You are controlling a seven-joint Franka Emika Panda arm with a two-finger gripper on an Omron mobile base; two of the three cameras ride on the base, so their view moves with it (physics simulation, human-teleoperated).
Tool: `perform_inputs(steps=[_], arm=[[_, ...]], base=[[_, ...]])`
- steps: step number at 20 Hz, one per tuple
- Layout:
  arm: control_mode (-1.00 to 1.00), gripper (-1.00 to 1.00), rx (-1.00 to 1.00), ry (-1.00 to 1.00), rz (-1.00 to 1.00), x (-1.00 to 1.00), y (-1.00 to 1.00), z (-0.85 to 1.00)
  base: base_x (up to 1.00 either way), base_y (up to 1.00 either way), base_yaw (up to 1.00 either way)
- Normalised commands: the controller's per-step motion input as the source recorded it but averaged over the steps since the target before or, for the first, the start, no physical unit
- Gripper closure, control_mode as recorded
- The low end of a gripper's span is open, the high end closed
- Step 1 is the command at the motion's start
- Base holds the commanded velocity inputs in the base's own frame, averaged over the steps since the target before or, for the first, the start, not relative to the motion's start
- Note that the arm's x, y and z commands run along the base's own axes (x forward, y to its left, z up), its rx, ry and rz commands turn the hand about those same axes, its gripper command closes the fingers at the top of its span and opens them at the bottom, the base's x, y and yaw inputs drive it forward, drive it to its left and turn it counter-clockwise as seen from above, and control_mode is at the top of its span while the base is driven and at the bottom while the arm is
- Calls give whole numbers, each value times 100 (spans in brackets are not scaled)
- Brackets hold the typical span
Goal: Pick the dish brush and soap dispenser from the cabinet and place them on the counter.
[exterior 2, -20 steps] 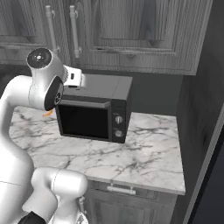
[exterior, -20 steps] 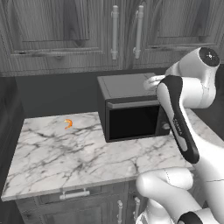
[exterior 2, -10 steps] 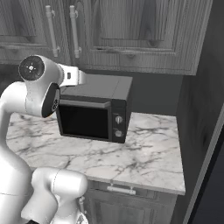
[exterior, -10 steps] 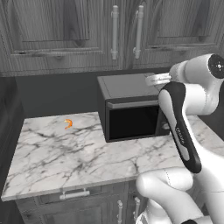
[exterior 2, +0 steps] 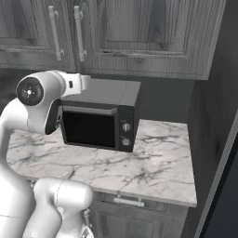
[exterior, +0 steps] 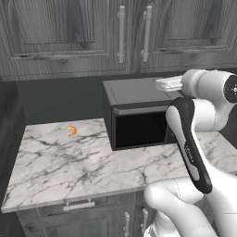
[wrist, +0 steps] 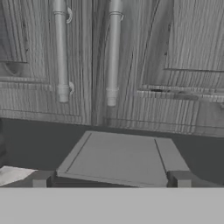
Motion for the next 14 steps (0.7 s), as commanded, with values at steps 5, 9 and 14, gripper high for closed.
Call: perform_inputs(steps=[5,9,14], arm=[[-100,-100,0,-21,0,0,1,16],[-100,-100,0,-17,0,0,0,25],[-100,-100,0,-14,0,0,0,24]], base=[[0,0,0],[0,0,0],[0,0,0]])
